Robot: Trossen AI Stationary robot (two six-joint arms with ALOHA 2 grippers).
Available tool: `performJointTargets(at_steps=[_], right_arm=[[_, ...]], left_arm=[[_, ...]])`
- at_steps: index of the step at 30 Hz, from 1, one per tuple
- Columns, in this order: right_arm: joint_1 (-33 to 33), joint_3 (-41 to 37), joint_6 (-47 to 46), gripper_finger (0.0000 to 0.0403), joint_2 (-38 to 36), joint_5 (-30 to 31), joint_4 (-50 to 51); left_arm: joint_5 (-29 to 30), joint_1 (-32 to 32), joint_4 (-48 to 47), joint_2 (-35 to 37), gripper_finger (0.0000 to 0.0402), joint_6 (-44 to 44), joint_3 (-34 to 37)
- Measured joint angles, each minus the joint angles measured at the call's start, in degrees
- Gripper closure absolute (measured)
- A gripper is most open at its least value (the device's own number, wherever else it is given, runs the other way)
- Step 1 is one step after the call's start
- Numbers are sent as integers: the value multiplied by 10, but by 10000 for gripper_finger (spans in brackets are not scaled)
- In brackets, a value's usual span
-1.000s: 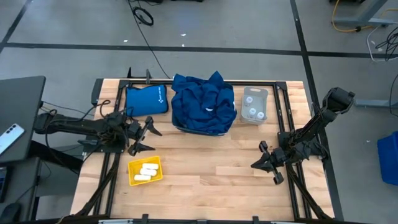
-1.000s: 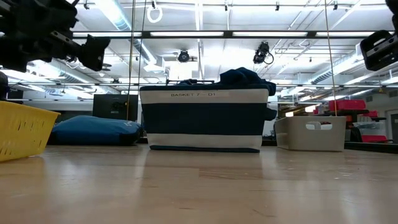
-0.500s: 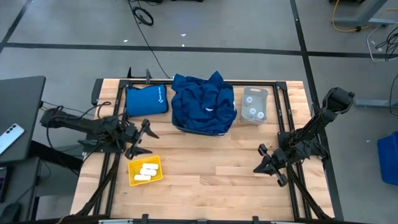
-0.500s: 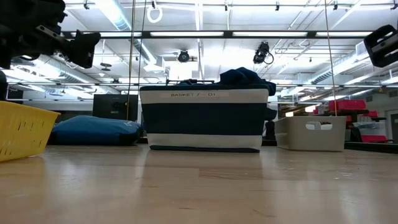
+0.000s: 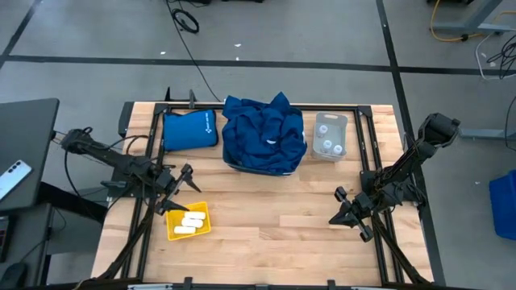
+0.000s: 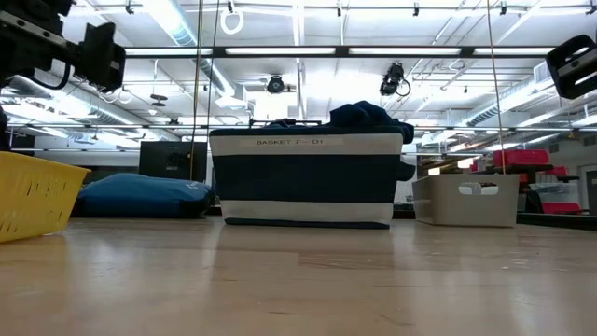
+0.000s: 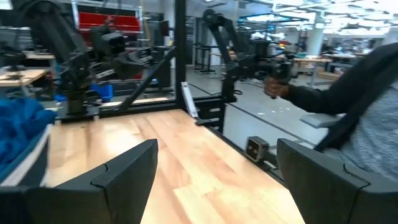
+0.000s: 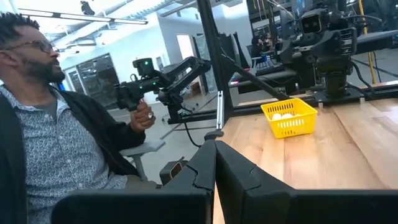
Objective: Pick & Place Medicine items
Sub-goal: Return to Home Position
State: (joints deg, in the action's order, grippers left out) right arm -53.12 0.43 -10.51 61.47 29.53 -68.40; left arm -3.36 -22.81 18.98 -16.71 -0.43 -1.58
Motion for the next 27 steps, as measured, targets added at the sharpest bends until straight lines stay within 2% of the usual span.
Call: performJointTargets(at_steps=[5, 11, 16, 22, 27], right_arm=[[9, 0, 23, 387, 0, 5, 1], [70, 0, 39, 387, 0, 5, 18], [129, 0, 61, 387, 0, -18, 22], [176, 0, 52, 387, 0, -72, 22], [200, 0, 56, 387, 0, -72, 22]], left_arm=[[36, -30, 0, 0, 70, 16, 0], [68, -28, 4, 0, 70, 42, 0], [68, -4, 29, 0, 70, 74, 0], [75, 49, 37, 0, 70, 57, 0], [20, 91, 37, -1, 70, 50, 0]])
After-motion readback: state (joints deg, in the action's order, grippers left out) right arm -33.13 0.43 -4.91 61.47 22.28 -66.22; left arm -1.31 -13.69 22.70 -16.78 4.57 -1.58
